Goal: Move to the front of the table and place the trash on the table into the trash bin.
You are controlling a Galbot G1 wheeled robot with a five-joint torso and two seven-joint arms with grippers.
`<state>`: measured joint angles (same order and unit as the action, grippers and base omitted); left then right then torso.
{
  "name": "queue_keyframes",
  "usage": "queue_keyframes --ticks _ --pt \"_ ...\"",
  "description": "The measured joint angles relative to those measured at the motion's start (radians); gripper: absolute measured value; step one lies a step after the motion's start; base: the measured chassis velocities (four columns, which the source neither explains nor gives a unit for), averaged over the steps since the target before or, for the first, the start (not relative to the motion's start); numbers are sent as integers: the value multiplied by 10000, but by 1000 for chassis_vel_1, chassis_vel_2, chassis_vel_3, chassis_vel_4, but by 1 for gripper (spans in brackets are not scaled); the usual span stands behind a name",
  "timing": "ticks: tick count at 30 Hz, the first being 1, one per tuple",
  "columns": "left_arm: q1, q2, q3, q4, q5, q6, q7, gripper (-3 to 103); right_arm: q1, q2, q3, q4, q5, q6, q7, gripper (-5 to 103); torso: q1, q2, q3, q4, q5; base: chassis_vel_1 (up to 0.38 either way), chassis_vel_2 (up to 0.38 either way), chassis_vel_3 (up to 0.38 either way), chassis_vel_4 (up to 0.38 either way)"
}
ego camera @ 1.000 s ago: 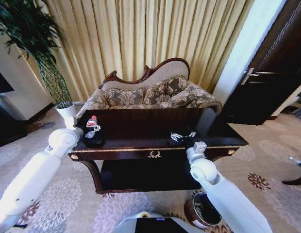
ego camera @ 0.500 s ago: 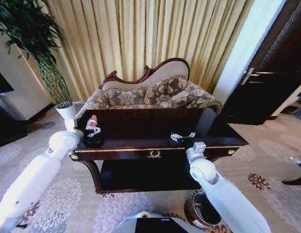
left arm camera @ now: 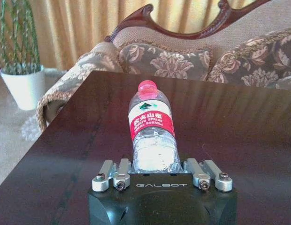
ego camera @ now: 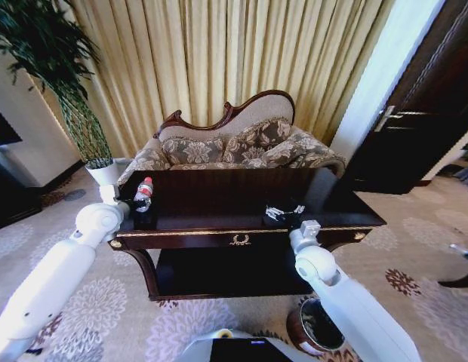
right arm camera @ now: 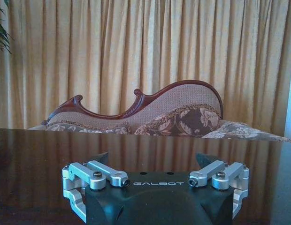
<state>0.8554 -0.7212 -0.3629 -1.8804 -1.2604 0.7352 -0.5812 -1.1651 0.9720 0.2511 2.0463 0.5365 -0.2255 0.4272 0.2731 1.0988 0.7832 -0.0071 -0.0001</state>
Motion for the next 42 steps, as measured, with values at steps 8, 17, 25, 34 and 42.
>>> queue_keyframes --ticks 8,17,25,34,42 --pt "972 92 -767 -241 3695 -1327 2583 41 76 -78 17 525 787 -134 449 100 0 -2 0 1 2 0 0 0 0" --pt "2128 387 -1182 -862 6821 -4162 4774 41 501 -443 -59 1971 3662 -433 810 100 0 -1 0 2 0 0 0 0 0" --pt "1382 660 -357 -894 7795 -6249 5378 41 1317 -1107 -58 2719 6422 -474 470 100 0 -1 0 0 0 0 0 0 0" --pt "-1645 790 1601 430 7587 -6834 5770 41 3027 -1430 -487 2010 7959 -571 232 100 0 -1 2 0 1 0 0 0 0" --pt "-3581 539 3292 1359 7358 -6538 5763 41 5295 -1387 -995 127 8176 -894 -265 100 1 -1 2 0 3 0 0 0 0"
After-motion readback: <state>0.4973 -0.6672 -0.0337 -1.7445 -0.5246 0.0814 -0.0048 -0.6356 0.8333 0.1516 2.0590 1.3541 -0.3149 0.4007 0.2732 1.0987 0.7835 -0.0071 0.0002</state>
